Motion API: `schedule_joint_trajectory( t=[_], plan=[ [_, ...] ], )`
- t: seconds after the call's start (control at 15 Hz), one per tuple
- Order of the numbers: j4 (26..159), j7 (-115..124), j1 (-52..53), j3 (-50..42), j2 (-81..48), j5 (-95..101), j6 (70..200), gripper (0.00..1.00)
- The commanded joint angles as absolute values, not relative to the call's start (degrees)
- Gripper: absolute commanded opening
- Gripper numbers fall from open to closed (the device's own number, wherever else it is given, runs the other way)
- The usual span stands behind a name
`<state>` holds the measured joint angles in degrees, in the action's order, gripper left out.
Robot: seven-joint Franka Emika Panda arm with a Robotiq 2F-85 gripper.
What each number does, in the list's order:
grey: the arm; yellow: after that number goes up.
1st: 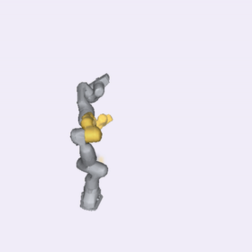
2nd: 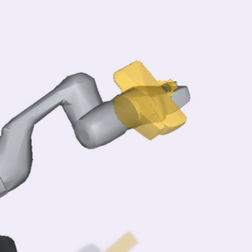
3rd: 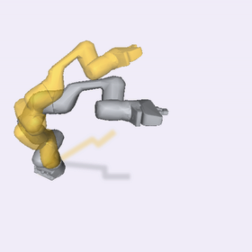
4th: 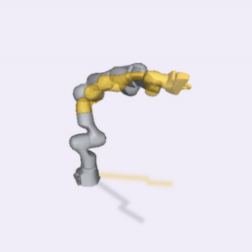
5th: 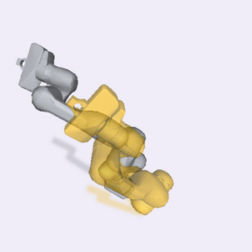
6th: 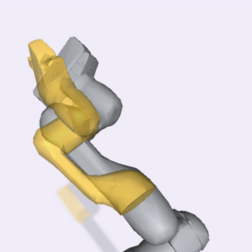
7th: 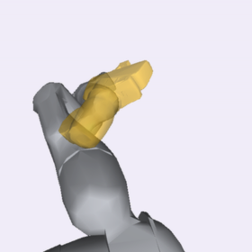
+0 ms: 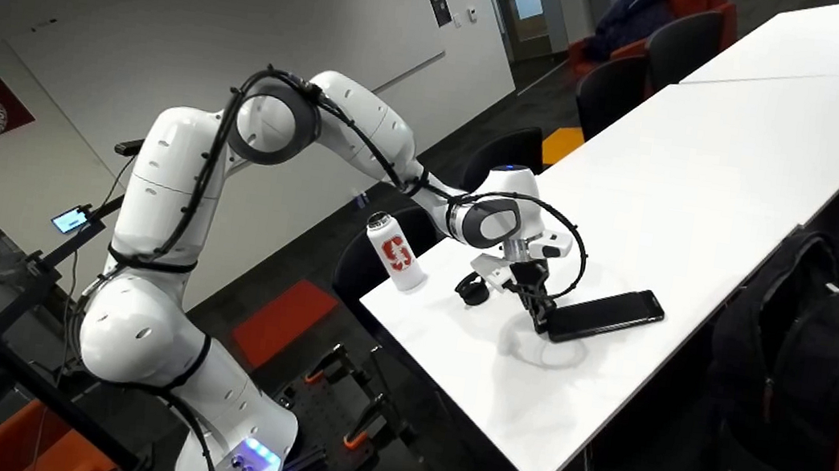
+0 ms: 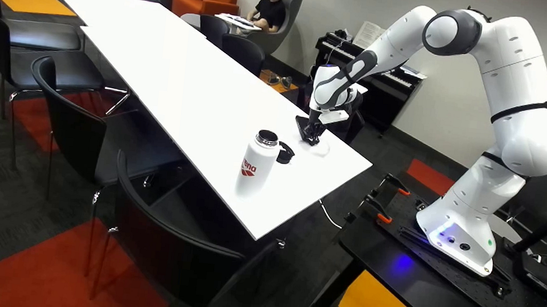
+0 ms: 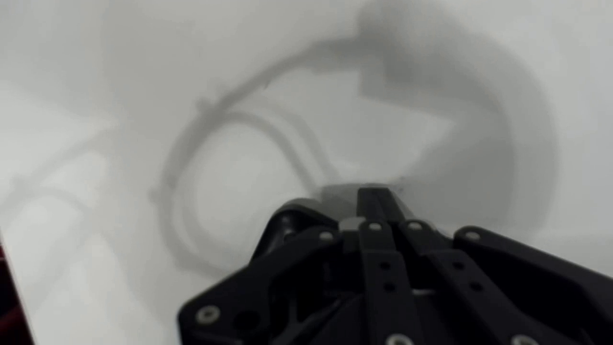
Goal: Close the calculator cover
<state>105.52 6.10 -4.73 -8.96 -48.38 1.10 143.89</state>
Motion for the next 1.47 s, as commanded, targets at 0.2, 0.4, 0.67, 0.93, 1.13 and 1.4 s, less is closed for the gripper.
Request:
schedule_joint_trajectory(
  t=[0.2,0.4,0.67,0.93,1.13,1.4],
  plan=[
    [100.9,9.5,-5.0,-11.2,-50.7,0.9,145.6,0.00],
    [99.4,11.0,-5.2,-11.7,-51.4,0.7,145.4,0.00],
    [101.5,10.5,-4.7,-11.4,-49.2,1.2,143.9,0.00],
    [106.1,9.9,-4.3,-11.5,-44.5,1.4,145.2,0.00],
    [110.2,10.0,-4.4,-11.6,-39.6,1.2,147.3,0.00],
    [115.6,10.3,-4.0,-12.2,-33.4,2.0,150.7,0.00]
  ],
)
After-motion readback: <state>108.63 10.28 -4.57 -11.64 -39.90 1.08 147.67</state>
